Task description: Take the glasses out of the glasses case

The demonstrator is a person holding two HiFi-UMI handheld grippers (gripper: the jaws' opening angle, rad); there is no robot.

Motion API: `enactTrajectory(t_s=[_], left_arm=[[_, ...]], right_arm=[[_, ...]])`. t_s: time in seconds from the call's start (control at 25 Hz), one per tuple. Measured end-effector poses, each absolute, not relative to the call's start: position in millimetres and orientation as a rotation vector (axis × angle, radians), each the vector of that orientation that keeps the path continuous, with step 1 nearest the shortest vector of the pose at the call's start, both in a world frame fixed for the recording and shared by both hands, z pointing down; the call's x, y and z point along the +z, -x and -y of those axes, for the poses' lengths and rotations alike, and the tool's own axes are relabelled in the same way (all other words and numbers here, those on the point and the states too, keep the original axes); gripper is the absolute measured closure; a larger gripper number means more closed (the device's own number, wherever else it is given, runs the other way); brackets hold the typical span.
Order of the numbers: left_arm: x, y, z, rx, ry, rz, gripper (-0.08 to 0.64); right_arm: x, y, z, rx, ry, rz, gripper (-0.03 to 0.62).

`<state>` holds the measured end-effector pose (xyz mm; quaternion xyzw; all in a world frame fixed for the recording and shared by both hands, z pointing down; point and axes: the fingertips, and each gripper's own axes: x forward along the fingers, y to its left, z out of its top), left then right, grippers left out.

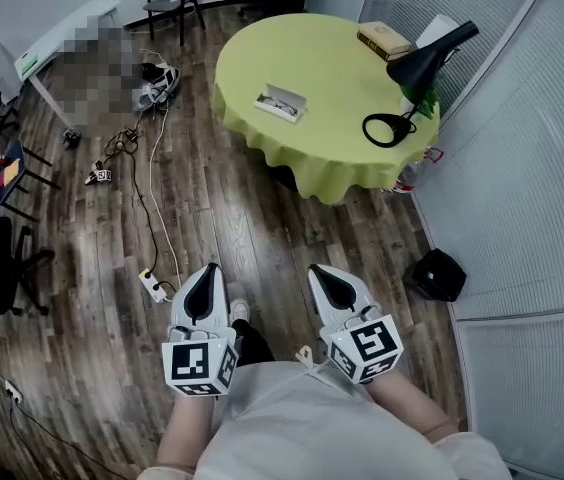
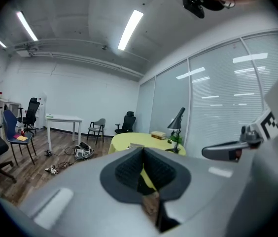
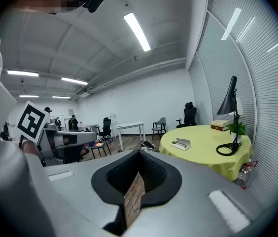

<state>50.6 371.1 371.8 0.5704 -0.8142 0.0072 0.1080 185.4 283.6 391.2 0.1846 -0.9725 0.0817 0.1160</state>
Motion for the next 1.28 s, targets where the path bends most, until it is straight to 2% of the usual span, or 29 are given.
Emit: enactTrajectory(t_s=[0.24,0.44,0.92,1.28], left_arm=[[360,64,-338,0.034,-1.743,2.34,0.554],[358,128,-315,0.047,-1.795,2.286,0.554],[384,176,-227,0.087,-1.888,2.163,0.554],[382,222,-105,0.136,-1.893,2.17,0.554]], right_arm=[[380,-74,-257,0.255,-0.624,2.83,0.594],[381,-15,-241,0.264,-0.697,2.804,0.593],[409,35,-163,0.328,-0.823,2.73,0.593],[423,83,-37,0.387,-0.804,2.714,0.593]])
